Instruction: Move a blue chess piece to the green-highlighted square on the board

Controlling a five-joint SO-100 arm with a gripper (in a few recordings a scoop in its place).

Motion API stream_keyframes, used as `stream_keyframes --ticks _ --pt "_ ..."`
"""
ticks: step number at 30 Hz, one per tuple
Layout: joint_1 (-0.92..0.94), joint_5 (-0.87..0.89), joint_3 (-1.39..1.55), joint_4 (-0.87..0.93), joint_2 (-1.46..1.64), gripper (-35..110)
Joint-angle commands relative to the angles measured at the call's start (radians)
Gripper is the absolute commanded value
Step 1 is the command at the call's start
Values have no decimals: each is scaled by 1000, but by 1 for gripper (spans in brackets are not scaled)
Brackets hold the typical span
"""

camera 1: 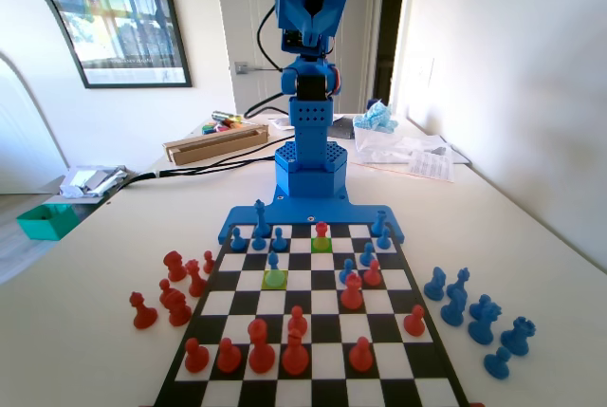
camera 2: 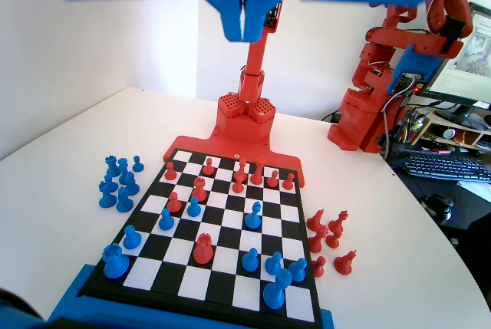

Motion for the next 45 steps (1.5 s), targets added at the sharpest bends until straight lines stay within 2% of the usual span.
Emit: stream_keyframes --ticks 1,35,45 --pt "-2 -11 -2 -17 3 1" --pt "0 -11 -2 -17 3 1" --pt "-52 2 -71 -55 -43 1"
